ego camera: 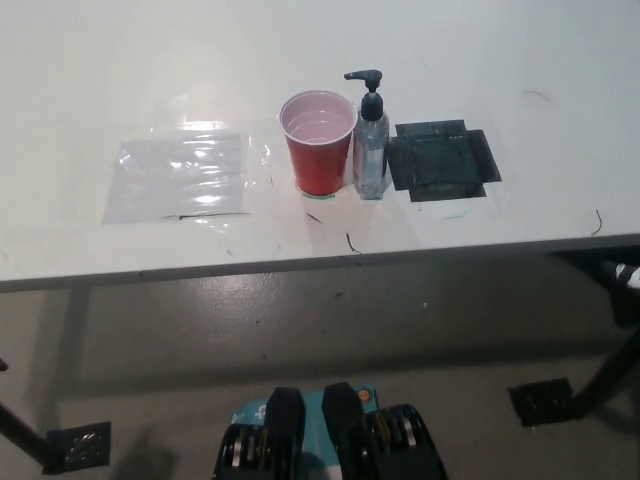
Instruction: The robot uses its right hand to press the hand soap kept in the middle of the table to get liquid hand soap out
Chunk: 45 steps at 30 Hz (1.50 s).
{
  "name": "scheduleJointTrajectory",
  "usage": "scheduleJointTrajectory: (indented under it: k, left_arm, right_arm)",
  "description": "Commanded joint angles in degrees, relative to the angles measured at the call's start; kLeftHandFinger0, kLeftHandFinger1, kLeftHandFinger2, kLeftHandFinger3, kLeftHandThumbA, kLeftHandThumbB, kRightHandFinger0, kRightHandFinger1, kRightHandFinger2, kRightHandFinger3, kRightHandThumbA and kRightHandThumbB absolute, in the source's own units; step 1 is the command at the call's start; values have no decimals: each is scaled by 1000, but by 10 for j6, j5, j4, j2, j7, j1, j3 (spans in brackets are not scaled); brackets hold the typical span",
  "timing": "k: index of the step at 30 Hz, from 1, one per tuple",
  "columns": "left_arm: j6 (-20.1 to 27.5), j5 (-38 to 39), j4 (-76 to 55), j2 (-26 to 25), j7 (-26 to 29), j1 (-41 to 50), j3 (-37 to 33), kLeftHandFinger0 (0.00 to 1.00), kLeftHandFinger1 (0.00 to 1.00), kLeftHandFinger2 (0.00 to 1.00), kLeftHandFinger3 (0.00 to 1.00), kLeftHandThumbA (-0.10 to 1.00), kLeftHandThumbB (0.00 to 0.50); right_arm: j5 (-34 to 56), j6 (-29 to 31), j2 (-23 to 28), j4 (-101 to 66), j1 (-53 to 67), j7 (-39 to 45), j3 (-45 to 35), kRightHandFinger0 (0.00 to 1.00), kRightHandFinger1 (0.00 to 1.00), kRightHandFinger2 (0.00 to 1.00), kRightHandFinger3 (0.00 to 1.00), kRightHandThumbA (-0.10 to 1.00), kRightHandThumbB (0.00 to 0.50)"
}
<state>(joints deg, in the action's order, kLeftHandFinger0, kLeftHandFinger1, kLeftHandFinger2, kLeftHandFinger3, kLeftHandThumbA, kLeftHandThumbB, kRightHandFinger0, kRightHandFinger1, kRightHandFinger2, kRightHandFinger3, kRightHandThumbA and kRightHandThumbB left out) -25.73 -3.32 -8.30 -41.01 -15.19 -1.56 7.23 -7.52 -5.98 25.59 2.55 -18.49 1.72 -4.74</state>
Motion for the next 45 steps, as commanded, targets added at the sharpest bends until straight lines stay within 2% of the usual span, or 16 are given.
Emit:
scheduleJointTrajectory:
  k: [1, 4, 7, 10, 11, 12, 16, 20, 22, 25, 30, 35, 36, 38, 43, 45]
  left_arm:
    - [-12, -10, -17, -12, -13, -2, 19, 1000, 1000, 1000, 918, 1000, 64]
    - [-12, -14, -20, -11, -17, -1, 22, 1000, 1000, 1000, 911, 1000, 68]
    - [-12, -17, -21, -12, -20, -1, 24, 1000, 1000, 1000, 903, 1000, 55]
    - [-12, -18, -21, -10, -22, -2, 28, 1000, 1000, 1000, 893, 1000, 47]
    - [-12, -18, -20, -10, -24, -3, 28, 1000, 1000, 1000, 894, 1000, 48]
    - [-12, -19, -20, -10, -24, -3, 28, 1000, 1000, 1000, 895, 1000, 47]
    - [-12, -30, -22, -11, -31, -3, 26, 1000, 1000, 1000, 897, 1000, 47]
    - [-12, -32, -18, -8, -38, -6, 30, 1000, 1000, 1000, 892, 1000, 61]
    - [-12, -35, -19, -7, -41, -6, 32, 1000, 1000, 1000, 892, 1000, 63]
    - [-12, -37, -24, -5, -43, -5, 35, 1000, 1000, 1000, 891, 1000, 62]
    - [-12, -49, -21, 2, -54, -10, 41, 1000, 1000, 1000, 915, 1000, 62]
    - [-12, -52, -19, 7, -61, -12, 47, 1000, 1000, 1000, 912, 1000, 54]
    - [-12, -53, -18, 7, -62, -12, 47, 1000, 1000, 1000, 911, 1000, 55]
    - [-12, -60, -18, 8, -66, -16, 49, 1000, 1000, 1000, 907, 1000, 59]
    - [-12, -71, -21, 14, -77, -19, 54, 1000, 1000, 1000, 903, 1000, 52]
    - [-12, -73, -18, 14, -81, -20, 55, 1000, 1000, 1000, 907, 1000, 65]
  right_arm:
    - [-20, -32, 56, -49, -106, 40, 7, 1000, 1000, 1000, 1000, 1000, 221]
    - [-25, -35, 78, -44, -166, 59, 23, 1000, 1000, 1000, 1000, 1000, 245]
    - [-25, -63, 90, -41, -230, 89, 47, 1000, 1000, 1000, 1000, 1000, 321]
    - [-52, -87, 97, -36, -299, 117, 90, 1000, 1000, 1000, 1000, 1000, 317]
    - [-47, -89, 95, -32, -316, 128, 99, 1000, 1000, 1000, 1000, 1000, 319]
    - [-47, -96, 91, -30, -328, 130, 105, 1000, 1000, 1000, 1000, 1000, 357]
    - [-59, -103, 87, -14, -375, 154, 144, 1000, 1000, 1000, 1000, 1000, 386]
    - [-63, -115, 51, 16, -438, 168, 177, 1000, 1000, 1000, 1000, 1000, 445]
    - [-64, -116, 50, 16, -439, 169, 178, 1000, 1000, 1000, 1000, 1000, 446]
    - [-72, -120, 19, 41, -460, 175, 200, 1000, 1000, 1000, 1000, 1000, 411]
    - [-77, -113, -11, 70, -469, 173, 206, 1000, 1000, 1000, 1000, 1000, 394]
    - [-85, -89, -46, 121, -476, 164, 213, 1000, 1000, 1000, 1000, 1000, 433]
    - [-90, -85, -50, 129, -477, 163, 216, 1000, 1000, 1000, 1000, 1000, 472]
    - [-100, -70, -63, 155, -479, 156, 224, 1000, 1000, 1000, 1000, 1000, 500]
    - [-125, -36, -77, 194, -469, 153, 249, 1000, 1000, 1000, 1000, 1000, 500]
    - [-136, -28, -80, 215, -469, 152, 262, 1000, 1000, 1000, 1000, 1000, 499]
